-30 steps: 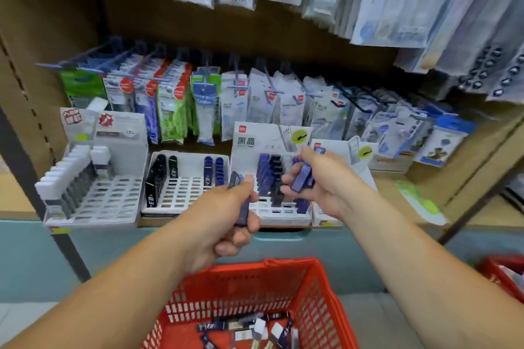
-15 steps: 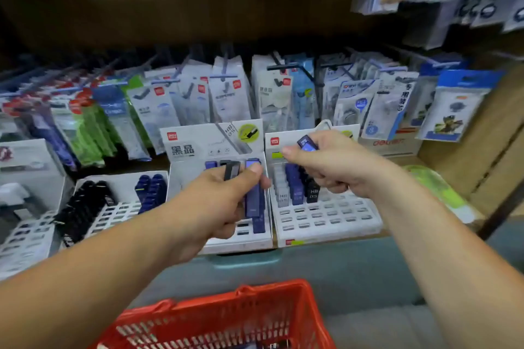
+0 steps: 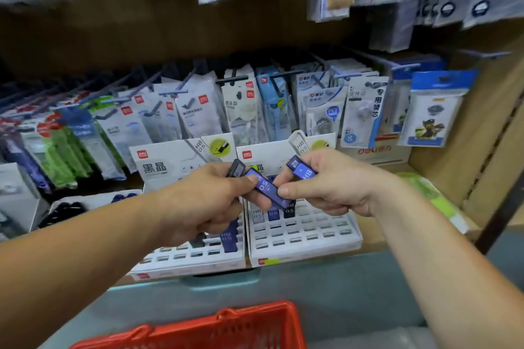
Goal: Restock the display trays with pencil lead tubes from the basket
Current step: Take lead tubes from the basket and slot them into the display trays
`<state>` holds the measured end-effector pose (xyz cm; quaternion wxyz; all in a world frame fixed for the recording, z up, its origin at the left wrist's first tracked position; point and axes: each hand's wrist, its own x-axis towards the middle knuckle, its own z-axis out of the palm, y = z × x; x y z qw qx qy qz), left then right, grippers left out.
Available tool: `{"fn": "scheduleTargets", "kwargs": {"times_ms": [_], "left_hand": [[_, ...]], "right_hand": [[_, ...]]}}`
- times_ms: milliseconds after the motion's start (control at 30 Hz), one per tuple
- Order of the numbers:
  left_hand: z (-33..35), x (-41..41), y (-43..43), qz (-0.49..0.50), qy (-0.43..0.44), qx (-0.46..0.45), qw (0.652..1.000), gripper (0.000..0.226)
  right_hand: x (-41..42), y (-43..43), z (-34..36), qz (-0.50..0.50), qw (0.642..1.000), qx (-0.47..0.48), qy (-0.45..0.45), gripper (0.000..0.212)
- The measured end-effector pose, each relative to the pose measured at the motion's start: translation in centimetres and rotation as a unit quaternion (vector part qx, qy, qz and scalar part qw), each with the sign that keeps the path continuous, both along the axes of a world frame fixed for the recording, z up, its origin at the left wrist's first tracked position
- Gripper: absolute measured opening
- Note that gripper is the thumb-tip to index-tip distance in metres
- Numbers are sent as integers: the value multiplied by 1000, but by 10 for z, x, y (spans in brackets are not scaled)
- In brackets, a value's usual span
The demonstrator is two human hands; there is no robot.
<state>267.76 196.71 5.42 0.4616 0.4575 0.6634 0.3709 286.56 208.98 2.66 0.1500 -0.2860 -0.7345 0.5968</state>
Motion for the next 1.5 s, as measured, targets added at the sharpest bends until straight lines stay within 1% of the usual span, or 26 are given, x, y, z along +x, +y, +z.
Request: {"fn": "scheduleTargets", "kwargs": {"times_ms": [100, 200, 267, 300, 367, 400, 433, 467, 567, 633, 700, 800, 867, 1033, 1200, 1333, 1400, 1500], "left_hand": [[-6, -5, 5, 46, -12, 28, 998, 23], [-8, -7, 6, 50, 10, 50, 997, 18], [-8, -8, 8, 51, 66, 63, 995, 16], [-7, -10, 9, 49, 115, 72, 990, 15], [-7, -12, 13, 25, 236, 94, 967, 14], [-8, -13, 15, 9, 278, 102, 955, 13], [-9, -14, 18, -7, 301, 105, 948, 12], [-12, -14, 21, -22, 319, 102, 942, 12], [-19, -9, 29, -75, 383, 90, 916, 13], [-22, -5, 35, -99, 420, 86, 898, 15], [-21, -2, 39, -100, 444, 86, 886, 18], [-19, -1, 42, -103, 452, 81, 882, 20], [-20, -2, 41, -114, 451, 70, 883, 20], [-21, -5, 42, -115, 441, 63, 888, 21], [-7, 5, 46, -138, 474, 43, 869, 17], [-15, 12, 50, -153, 480, 32, 863, 14], [-21, 12, 51, -144, 476, 33, 867, 16], [-20, 11, 48, -97, 433, 65, 894, 23]], "right_hand": [[0, -3, -6, -7, 1000, 3, -12, 7], [0, -8, -9, -14, 1000, -6, -9, 6], [-3, -9, -14, -44, 999, -19, 1, 8], [-4, -8, -17, -73, 997, -25, 5, 14], [-4, -4, -22, -136, 990, -46, 6, 32], [-2, -2, -24, -152, 986, -68, 7, 40], [0, 1, -25, -155, 983, -98, 10, 44], [3, 2, -26, -145, 981, -127, 13, 44], [11, 3, -27, -90, 980, -177, 26, 29], [15, 3, -28, -71, 979, -185, 41, 31], [18, 5, -28, -63, 982, -172, 42, 28], [22, 7, -28, -69, 987, -140, 23, 14], [25, 8, -29, -73, 988, -137, 18, 11], [25, 9, -32, -54, 984, -165, 29, 16], [25, 9, -31, -60, 978, -198, 33, 22], [28, 6, -27, -85, 979, -184, 35, 20], [28, 4, -25, -86, 983, -163, 22, 16], [30, 4, -24, -69, 991, -113, -8, 15]]}}
